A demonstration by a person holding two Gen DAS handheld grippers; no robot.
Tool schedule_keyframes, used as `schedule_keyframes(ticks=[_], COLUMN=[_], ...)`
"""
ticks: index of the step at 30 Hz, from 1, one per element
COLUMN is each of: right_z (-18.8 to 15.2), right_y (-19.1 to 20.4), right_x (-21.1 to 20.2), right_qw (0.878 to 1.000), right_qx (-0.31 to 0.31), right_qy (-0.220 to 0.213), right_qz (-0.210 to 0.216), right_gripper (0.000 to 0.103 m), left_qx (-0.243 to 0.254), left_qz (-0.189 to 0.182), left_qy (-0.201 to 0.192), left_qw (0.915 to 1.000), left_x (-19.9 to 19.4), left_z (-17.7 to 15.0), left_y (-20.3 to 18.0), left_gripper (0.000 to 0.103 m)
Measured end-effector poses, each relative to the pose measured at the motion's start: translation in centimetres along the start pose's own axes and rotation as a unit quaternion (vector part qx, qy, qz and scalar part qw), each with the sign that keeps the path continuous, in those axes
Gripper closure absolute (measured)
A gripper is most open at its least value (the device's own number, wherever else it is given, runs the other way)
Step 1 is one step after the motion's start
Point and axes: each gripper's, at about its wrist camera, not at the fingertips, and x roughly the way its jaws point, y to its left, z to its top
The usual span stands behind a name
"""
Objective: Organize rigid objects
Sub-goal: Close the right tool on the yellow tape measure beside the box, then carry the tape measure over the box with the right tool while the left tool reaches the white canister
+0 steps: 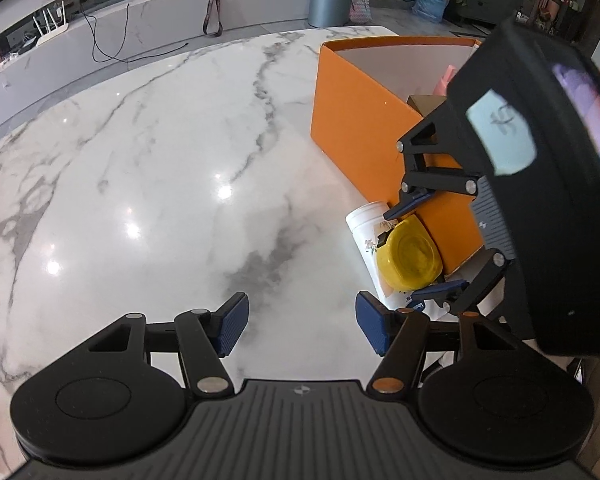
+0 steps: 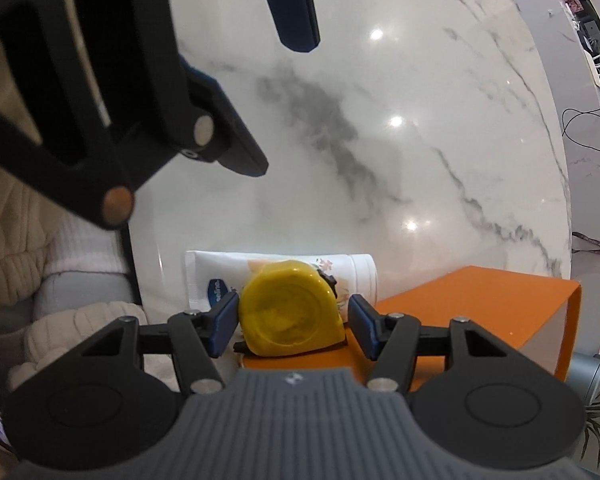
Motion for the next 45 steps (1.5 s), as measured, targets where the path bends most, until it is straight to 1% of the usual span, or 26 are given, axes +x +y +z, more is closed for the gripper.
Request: schedule_keyframes(ticks=[4,7,10,13,18,23,26,30,33,36,40,45], right_z=[0.1,0.1,0.0,-0.2,-0.7,-1.6,-2.5,-4.3,-6.1,-8.1,-10.7,-12.7], right_y=[-0.1,-0.4,-0.5,-0.3,-1.2,-2.5,-3.3,-4.9,-6.0,-6.8,-7.1,-6.9], right_x=[0.3,0.2,0.3,-0.6,-3.1,-6.4,-8.4,-10.8,-11.6,-11.1,-9.5,-7.0], right_qw=[1.000,1.000,1.000,0.999,0.995,0.985,0.975,0.958,0.947,0.940,0.933,0.929], right_qx=[0.008,0.019,0.024,0.034,0.073,0.125,0.162,0.218,0.256,0.285,0.321,0.343], right_qy=[0.002,0.002,-0.003,-0.025,-0.068,-0.112,-0.138,-0.161,-0.162,-0.147,-0.123,-0.102], right_qz=[0.006,0.014,0.011,-0.004,-0.017,-0.046,-0.069,-0.094,-0.108,-0.119,-0.109,-0.092], right_gripper=[0.043,0.046,0.046,0.046,0.046,0.047,0.047,0.047,0.047,0.047,0.047,0.047], left_qx=[-0.004,-0.003,0.000,0.001,-0.002,-0.009,-0.008,-0.010,-0.024,-0.057,-0.096,-0.138], left_qz=[-0.003,-0.002,0.000,0.003,0.015,0.016,0.018,0.007,-0.001,-0.011,-0.022,-0.046], left_qy=[0.003,0.005,0.005,0.002,-0.005,-0.021,-0.020,-0.014,-0.008,0.000,0.019,0.029], left_qw=[1.0000,1.0000,1.0000,1.0000,0.9999,0.9996,0.9996,0.9998,0.9997,0.9983,0.9950,0.9889], left_x=[0.1,0.2,0.2,0.1,-0.4,-1.6,-1.7,-1.0,0.0,1.4,3.7,6.0], left_z=[0.0,0.1,0.1,0.1,0.3,1.0,1.3,1.7,2.1,2.6,3.2,3.1], left_y=[0.2,0.2,0.0,-0.1,-0.2,-0.5,-1.0,-2.0,-2.3,-2.0,-1.9,-1.9], left_gripper=[0.032,0.032,0.032,0.032,0.032,0.032,0.032,0.032,0.032,0.030,0.030,0.030])
